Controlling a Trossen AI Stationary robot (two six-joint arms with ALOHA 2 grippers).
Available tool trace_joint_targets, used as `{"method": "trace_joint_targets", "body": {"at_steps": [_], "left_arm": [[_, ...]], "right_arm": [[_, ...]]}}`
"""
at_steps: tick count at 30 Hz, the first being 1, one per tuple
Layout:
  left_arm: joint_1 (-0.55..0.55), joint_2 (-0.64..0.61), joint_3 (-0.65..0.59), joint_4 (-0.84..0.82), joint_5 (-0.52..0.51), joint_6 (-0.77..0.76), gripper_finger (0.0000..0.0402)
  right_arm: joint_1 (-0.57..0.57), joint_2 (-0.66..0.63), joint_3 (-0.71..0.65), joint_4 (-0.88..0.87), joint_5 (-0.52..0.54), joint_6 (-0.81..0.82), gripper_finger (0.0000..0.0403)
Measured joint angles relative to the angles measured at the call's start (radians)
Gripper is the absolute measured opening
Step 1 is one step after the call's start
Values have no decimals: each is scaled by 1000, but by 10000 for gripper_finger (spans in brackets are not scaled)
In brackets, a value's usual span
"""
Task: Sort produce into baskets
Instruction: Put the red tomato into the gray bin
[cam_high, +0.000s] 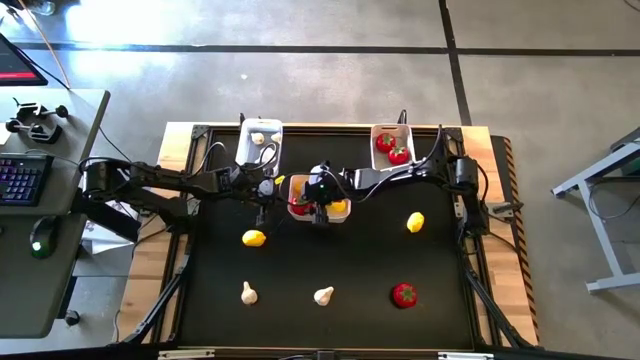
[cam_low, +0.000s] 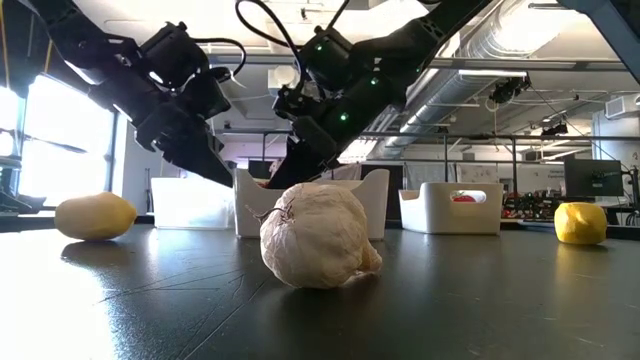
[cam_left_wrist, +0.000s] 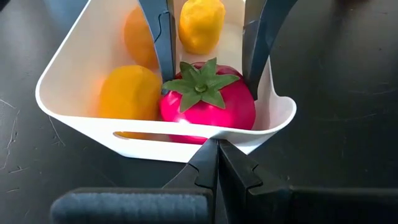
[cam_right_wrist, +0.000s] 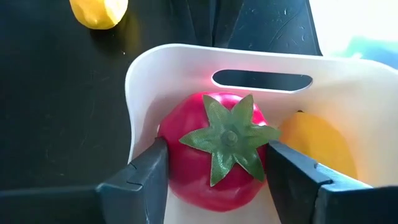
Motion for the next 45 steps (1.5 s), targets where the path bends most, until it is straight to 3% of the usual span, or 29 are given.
{"method": "trace_joint_targets", "body": {"at_steps": [18, 28, 33, 37, 45], "left_arm": [[0, 0, 0, 13, -2, -1, 0], [0, 0, 1, 12, 1, -1, 0], [0, 0, 1, 13, 1, -1, 0], [0, 0, 1, 15, 1, -1, 0], [0, 0, 1, 18, 1, -1, 0]], "right_arm": [[0, -82, -5, -39, 41, 8, 198], [-2, -236, -3, -183, 104, 27, 197], [-6, -358, -2, -312, 247, 27, 197], [-59, -436, -1, -441, 366, 65, 197], [-249, -510, -122, -547, 423, 132, 197]]}}
